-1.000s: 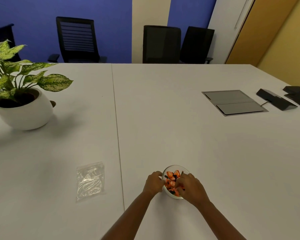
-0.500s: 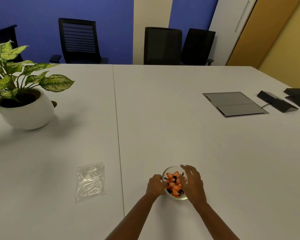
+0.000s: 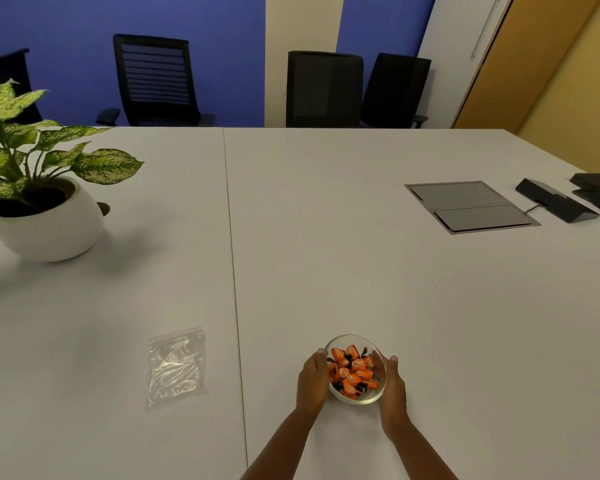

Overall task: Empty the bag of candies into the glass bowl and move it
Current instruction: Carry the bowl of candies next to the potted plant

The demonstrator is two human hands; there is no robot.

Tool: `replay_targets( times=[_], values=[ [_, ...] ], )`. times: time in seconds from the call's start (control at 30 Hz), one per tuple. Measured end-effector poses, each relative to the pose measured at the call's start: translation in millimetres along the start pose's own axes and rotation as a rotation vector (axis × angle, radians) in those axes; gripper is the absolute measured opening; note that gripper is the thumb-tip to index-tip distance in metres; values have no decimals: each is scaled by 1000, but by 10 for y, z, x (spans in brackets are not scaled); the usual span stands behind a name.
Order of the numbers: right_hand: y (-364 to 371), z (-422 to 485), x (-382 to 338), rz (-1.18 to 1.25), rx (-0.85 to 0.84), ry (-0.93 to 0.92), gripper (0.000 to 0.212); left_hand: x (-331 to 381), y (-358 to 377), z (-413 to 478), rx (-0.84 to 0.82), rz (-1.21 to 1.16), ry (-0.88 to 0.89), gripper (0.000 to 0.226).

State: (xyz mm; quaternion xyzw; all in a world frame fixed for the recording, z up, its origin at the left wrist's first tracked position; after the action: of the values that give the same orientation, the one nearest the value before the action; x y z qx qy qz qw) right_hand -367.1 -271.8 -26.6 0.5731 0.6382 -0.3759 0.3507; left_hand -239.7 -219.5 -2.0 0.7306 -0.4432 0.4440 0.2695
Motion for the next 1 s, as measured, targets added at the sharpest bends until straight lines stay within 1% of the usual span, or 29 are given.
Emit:
replay_targets(
  times=[0.13, 0.23, 0.37, 0.47, 0.6, 0.67, 0.8, 1.0],
  values=[
    [36, 9, 23, 56, -14, 6, 52, -78, 88, -15, -18, -178, -49, 47],
    [58, 25, 28, 85, -38, 4, 51, -94, 113, 26, -35, -265, -72, 51],
    [94, 41, 6, 105, -28, -18, 48, -81, 163, 85, -57, -374, -88, 52],
    [159, 61, -53, 109, -31, -32, 42, -60, 162, 139, -47, -429, -81, 52],
    [312, 88, -231, 128, -64, -39, 42, 102, 68, 193, -10, -483, -7, 48],
    [443, 96, -375, 156, -107, -54, 42, 261, -20, 221, 11, -491, 67, 43],
    [778, 110, -698, 210, -195, -66, 37, 643, -296, 298, 44, -474, 225, 41],
    [1406, 106, -1250, 184, -309, -112, 31, 1166, -765, 448, 182, -565, 339, 31]
  ],
)
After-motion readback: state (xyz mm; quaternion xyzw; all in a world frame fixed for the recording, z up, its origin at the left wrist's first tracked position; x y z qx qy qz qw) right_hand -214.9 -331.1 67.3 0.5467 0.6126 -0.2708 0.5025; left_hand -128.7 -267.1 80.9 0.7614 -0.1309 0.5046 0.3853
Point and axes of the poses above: each hand's wrist, its own z-axis towards the middle knuckle, its own y-axis out of the palm, x = y × z, the point moved 2 cm from there along z, towards the middle knuckle, and after that the axes turned 8 degrees about -z, right-handed, at the moved point
